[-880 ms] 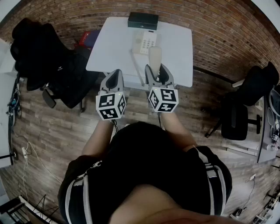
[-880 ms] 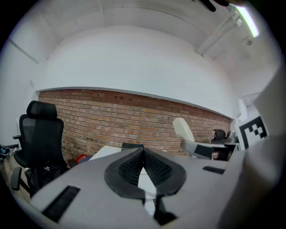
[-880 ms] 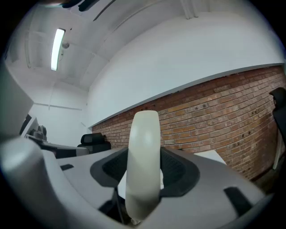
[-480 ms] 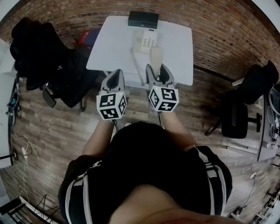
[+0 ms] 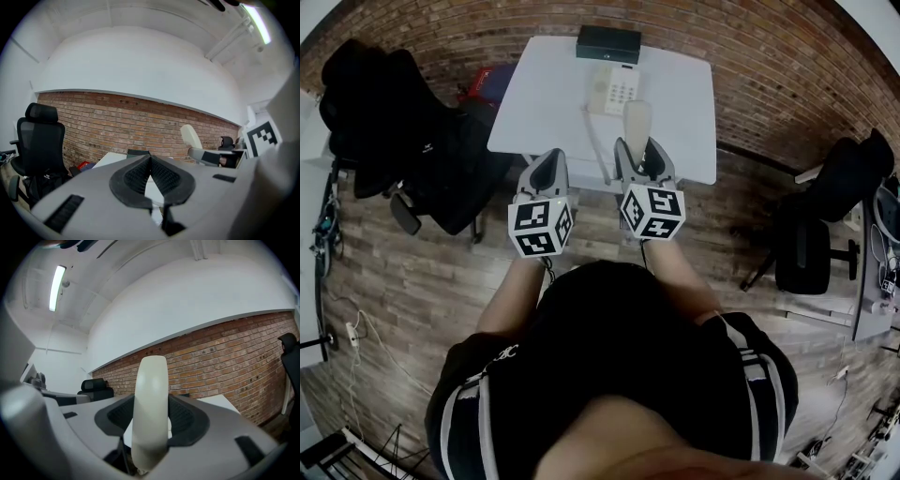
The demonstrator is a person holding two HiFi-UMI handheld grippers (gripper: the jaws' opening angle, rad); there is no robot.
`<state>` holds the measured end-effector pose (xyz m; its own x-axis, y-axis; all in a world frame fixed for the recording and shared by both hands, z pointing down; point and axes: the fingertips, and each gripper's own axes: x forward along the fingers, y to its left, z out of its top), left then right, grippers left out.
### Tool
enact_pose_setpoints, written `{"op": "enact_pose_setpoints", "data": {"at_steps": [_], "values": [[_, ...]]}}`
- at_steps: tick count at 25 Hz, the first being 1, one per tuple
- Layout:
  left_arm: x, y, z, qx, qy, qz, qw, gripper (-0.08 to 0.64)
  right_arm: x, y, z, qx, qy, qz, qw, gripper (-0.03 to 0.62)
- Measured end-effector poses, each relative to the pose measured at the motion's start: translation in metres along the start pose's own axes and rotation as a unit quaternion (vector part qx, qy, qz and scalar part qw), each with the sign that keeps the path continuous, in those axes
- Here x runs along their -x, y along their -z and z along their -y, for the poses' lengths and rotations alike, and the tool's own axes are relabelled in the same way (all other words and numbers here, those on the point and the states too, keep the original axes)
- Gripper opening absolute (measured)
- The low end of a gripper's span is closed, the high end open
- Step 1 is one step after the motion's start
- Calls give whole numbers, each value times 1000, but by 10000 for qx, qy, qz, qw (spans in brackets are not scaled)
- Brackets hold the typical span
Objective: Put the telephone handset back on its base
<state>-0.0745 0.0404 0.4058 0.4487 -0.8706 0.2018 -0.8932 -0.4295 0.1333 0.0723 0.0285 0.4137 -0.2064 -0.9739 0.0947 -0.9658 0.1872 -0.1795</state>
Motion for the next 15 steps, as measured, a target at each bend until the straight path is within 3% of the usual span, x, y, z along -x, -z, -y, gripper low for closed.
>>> {"op": "enact_pose_setpoints", "data": {"at_steps": [15], "values": [[9, 10, -35, 21, 290, -47, 9996, 3, -2, -2, -33, 124, 206, 213, 9995, 201]]}}
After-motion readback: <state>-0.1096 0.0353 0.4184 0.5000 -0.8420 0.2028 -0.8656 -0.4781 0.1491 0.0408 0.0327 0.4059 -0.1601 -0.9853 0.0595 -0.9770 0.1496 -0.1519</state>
